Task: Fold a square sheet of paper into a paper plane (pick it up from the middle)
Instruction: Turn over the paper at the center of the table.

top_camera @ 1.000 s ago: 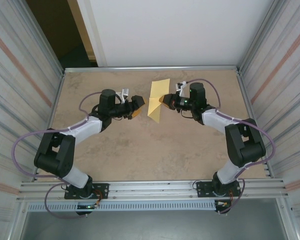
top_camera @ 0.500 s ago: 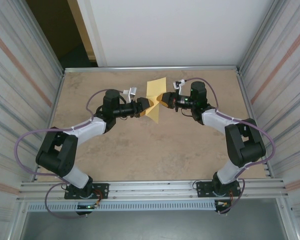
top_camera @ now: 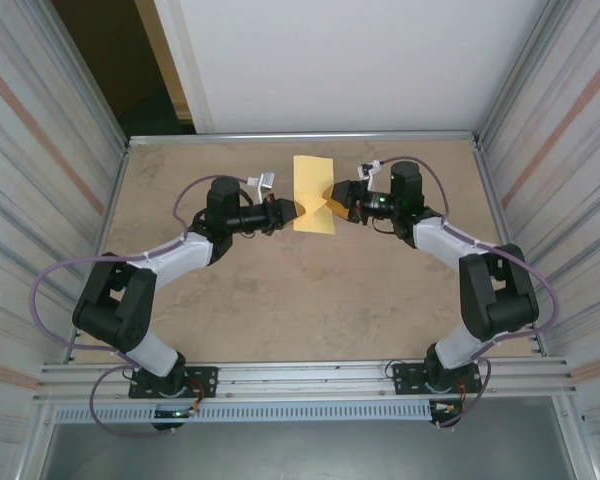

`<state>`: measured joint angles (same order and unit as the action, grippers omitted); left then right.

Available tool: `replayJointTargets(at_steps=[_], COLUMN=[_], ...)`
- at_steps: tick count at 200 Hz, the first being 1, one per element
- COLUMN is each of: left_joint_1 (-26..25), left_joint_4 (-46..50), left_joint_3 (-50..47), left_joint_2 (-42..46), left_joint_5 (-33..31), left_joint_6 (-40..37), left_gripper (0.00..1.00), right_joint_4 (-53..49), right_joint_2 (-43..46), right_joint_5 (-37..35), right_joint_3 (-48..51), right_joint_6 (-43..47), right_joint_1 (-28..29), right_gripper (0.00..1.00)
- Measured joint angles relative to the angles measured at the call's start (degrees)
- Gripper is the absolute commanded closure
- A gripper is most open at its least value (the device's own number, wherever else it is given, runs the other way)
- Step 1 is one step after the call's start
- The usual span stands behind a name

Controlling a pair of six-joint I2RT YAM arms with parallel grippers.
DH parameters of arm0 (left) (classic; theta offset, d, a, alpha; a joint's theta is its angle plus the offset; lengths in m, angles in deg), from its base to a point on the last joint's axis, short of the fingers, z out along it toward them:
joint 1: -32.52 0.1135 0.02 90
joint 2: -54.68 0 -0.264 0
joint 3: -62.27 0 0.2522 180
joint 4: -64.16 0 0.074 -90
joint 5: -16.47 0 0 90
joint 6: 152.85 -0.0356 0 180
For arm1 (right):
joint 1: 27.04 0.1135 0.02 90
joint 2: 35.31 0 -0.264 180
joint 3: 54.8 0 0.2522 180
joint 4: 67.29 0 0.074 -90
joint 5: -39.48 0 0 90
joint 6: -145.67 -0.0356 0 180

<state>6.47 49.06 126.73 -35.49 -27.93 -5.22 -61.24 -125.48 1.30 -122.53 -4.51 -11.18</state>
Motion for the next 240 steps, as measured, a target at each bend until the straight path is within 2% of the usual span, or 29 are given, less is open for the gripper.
replayJointTargets(at_steps=[34,68,90,128,158,176,194,208,240], left_joint_1=[0.22,-0.02,-1.51,-7.04,-12.15,-14.49,-16.22,-17.27,-18.34], left_joint_4=[9.46,27.61,41.55,62.6,76.43,82.88,87.43,89.31,89.92], left_joint_3=[1.4,7.08,13.75,26.45,37.03,41.97,45.48,47.28,49.72], left_joint_2=[0.55,2.78,3.67,2.05,-6.67,-13.79,-20.57,-24.85,-31.63], left_joint_5=[-2.97,-11.76,-22.88,-47.56,-67.34,-75.47,-79.56,-80.06,-74.95], left_joint_6=[-6.69,-17.7,-25.24,-33.97,-36.04,-36.09,-36.15,-36.33,-36.26], left_gripper=[0.98,0.98,0.98,0.98,0.98,0.98,0.97,0.96,0.91], right_joint_4=[-12.98,-23.1,-28.83,-34.82,-37.0,-37.9,-38.56,-38.91,-39.23], right_joint_2=[6.1,10.82,12.98,15.34,16.09,16.09,16.31,16.74,17.75], right_joint_5=[-6.29,-15.1,-21.29,-29.59,-34.1,-35.98,-37.29,-38.16,-39.01], right_joint_3=[-0.15,-0.2,-0.2,-0.2,-0.2,-0.2,-0.17,-0.07,1.01], right_joint_6=[8.46,14.71,18.12,21.35,21.97,22.08,22.08,22.05,21.84], right_joint_1=[-2.64,-5.79,-5.86,-5.84,-5.84,-5.88,-6.32,-6.95,-8.13], right_gripper=[0.33,0.28,0.28,0.28,0.28,0.28,0.28,0.28,0.28])
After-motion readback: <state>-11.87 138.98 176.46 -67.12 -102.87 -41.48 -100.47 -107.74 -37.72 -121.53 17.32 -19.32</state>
